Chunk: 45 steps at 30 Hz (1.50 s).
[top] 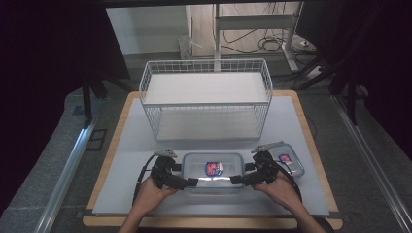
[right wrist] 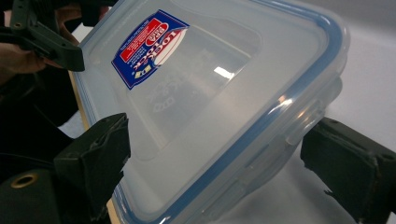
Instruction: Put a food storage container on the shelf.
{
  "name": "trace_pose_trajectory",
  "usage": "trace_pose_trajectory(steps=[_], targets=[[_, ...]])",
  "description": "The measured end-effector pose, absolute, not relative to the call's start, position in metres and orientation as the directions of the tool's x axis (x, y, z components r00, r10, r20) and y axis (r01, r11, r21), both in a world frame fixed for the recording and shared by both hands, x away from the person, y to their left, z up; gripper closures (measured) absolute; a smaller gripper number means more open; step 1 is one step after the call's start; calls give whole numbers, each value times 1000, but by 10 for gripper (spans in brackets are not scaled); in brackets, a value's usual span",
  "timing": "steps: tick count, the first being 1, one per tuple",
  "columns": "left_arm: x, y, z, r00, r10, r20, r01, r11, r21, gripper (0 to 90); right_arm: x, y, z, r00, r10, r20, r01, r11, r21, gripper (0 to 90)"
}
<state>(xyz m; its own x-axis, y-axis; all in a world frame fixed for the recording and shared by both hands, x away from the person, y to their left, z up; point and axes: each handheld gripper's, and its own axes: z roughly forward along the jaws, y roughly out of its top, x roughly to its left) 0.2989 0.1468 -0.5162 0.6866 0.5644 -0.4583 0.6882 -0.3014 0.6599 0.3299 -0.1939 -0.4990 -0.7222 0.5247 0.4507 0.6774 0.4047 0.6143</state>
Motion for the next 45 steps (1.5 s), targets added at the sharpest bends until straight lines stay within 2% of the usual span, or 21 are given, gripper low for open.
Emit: trace_pose_trajectory(steps=[5, 8, 12, 17, 26, 30, 36, 38, 41, 45], targets=[[293, 145, -511, 689, 586, -427, 679, -315, 663, 37, 327, -197, -496, -724, 522, 450, 676, 411, 611, 138], [287, 149, -508, 693, 588, -416, 667, -307, 679, 98, 322, -199, -494, -733, 517, 442, 667, 417, 617, 178], [276, 150, -505, 705, 596, -385, 647, -318, 693, 147, 317, -206, -491, -723, 521, 454, 672, 375, 639, 288], [264, 153, -505, 704, 598, -385, 646, -311, 697, 210, 309, -211, -488, -718, 527, 455, 670, 346, 657, 368], [262, 170, -511, 671, 554, -493, 682, -200, 704, 380, 297, -213, -486, -731, 527, 434, 651, 348, 675, 409], [266, 173, -515, 653, 536, -535, 700, -158, 696, 394, 298, -215, -487, -727, 523, 446, 657, 340, 673, 416], [272, 170, -519, 640, 527, -559, 714, -142, 685, 287, 298, -215, -487, -728, 520, 447, 655, 338, 676, 417], [270, 172, -518, 639, 527, -561, 715, -138, 685, 320, 298, -215, -488, -727, 520, 448, 657, 337, 675, 417], [268, 178, -517, 635, 519, -572, 720, -130, 681, 436, 299, -216, -489, -721, 518, 460, 664, 328, 672, 414], [269, 178, -519, 617, 516, -595, 736, -110, 668, 442, 300, -216, -490, -720, 516, 465, 667, 327, 670, 401]])
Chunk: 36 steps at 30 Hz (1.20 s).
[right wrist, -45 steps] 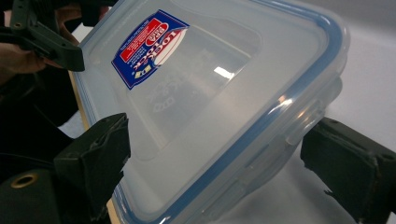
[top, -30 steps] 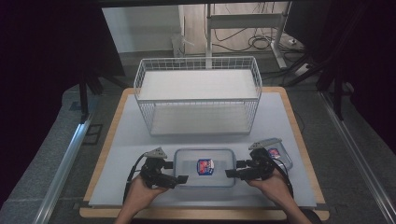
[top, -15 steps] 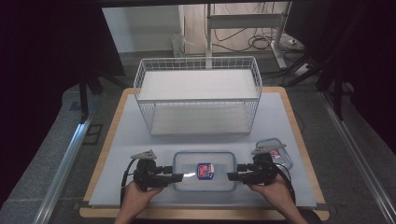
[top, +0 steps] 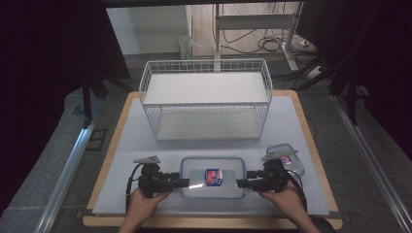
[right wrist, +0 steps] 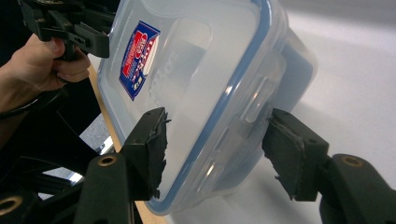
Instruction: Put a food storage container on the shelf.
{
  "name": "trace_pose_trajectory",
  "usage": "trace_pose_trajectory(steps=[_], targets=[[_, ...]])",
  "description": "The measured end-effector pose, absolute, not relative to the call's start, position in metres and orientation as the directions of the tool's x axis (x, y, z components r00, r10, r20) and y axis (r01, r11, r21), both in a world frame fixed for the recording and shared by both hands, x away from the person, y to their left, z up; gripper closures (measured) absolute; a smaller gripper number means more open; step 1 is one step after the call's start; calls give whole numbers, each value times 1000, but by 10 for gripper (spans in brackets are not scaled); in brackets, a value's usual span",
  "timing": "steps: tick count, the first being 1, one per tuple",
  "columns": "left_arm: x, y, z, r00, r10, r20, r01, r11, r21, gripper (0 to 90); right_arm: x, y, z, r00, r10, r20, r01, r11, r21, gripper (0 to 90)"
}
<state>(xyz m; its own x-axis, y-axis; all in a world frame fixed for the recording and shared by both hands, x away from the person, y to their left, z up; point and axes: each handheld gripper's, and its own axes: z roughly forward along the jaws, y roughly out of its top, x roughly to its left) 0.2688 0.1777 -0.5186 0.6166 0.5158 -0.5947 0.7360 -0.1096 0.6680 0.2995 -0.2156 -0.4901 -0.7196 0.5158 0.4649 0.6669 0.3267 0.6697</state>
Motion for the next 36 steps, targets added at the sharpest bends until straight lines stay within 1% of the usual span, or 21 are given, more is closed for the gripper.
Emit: trace_pose_trajectory(steps=[4, 11, 14, 23, 26, 36], targets=[[268, 178, -519, 604, 518, -606, 746, -97, 659, 446, 301, -217, -492, -714, 510, 481, 676, 320, 664, 399], [267, 180, -520, 584, 507, -634, 762, -75, 643, 476, 303, -220, -496, -670, 500, 549, 726, 288, 624, 416], [266, 180, -518, 580, 512, -633, 764, -75, 640, 478, 303, -221, -495, -658, 503, 560, 735, 272, 621, 452], [263, 181, -515, 563, 515, -647, 770, -43, 636, 529, 299, -225, -492, -620, 505, 601, 767, 226, 601, 525], [263, 182, -513, 567, 521, -638, 764, -43, 644, 537, 299, -224, -490, -626, 503, 596, 760, 222, 611, 539], [264, 183, -507, 576, 530, -622, 745, -28, 666, 541, 300, -222, -486, -657, 507, 558, 724, 217, 655, 538]])
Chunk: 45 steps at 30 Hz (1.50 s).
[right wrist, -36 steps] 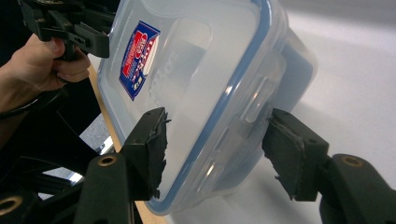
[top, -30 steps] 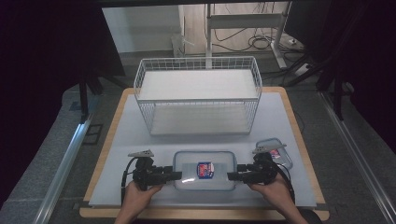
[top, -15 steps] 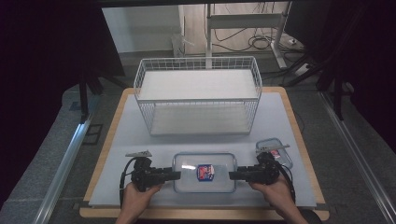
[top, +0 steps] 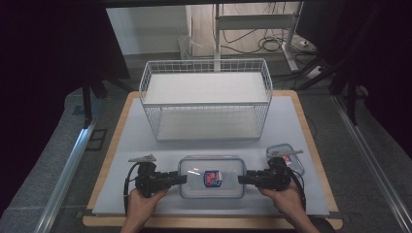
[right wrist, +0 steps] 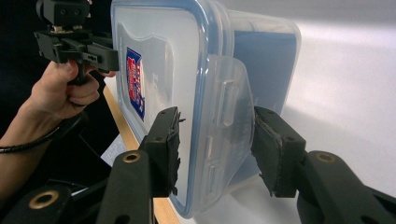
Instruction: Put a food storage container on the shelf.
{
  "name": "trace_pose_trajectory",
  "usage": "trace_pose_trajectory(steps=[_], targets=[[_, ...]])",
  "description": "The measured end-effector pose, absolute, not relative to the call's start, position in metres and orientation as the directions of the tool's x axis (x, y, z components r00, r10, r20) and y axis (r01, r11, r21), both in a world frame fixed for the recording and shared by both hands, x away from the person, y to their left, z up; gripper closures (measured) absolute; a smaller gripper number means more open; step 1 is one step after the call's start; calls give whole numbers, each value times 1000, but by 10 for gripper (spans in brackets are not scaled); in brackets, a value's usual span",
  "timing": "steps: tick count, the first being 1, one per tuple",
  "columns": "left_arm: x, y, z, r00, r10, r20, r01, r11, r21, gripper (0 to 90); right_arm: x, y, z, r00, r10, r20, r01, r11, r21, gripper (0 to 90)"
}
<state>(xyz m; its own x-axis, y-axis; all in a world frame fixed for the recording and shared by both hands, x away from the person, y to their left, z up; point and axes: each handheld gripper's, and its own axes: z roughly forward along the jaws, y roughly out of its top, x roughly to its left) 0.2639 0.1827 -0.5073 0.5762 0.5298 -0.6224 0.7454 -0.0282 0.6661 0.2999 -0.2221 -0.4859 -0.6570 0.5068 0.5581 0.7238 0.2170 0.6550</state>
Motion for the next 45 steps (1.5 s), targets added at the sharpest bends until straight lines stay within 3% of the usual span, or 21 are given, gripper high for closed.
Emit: trace_pose_trajectory(steps=[22, 45], targets=[[277, 193, -436, 648, 561, -515, 628, -12, 778, 541, 325, -214, -423, -739, 458, 494, 622, 184, 761, 538], [316, 200, -382, 680, 549, -486, 587, -10, 810, 545, 356, -210, -374, -761, 452, 465, 573, 135, 808, 543]])
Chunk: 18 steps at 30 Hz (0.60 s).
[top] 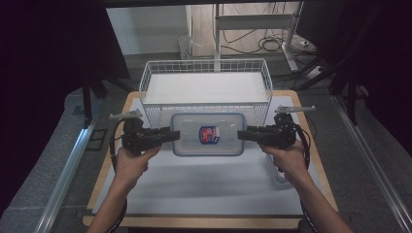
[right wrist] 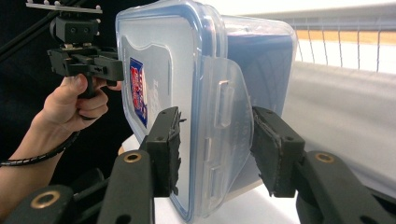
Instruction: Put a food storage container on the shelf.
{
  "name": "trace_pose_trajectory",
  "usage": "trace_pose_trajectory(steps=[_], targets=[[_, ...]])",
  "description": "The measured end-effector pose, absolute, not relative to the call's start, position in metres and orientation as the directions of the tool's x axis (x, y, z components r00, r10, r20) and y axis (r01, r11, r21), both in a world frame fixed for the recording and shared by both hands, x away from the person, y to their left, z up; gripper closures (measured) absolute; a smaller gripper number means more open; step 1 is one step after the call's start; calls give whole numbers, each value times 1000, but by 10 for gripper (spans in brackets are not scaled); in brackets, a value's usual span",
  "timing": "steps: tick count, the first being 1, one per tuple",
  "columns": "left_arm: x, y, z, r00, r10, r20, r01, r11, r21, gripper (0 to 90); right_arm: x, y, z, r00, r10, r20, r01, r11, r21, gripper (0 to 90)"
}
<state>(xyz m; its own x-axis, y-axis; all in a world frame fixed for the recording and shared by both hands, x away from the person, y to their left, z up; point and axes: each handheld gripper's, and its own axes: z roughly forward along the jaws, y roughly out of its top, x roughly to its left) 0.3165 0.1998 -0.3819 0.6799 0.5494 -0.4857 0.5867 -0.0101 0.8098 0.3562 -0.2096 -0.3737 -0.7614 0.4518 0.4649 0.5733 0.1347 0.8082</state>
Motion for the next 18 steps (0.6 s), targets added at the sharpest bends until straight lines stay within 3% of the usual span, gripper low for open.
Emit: trace_pose_trajectory(steps=[18], targets=[[358, 209, -325, 678, 567, -468, 570, -4, 821, 544, 400, -199, -321, -762, 450, 466, 558, 90, 825, 541]])
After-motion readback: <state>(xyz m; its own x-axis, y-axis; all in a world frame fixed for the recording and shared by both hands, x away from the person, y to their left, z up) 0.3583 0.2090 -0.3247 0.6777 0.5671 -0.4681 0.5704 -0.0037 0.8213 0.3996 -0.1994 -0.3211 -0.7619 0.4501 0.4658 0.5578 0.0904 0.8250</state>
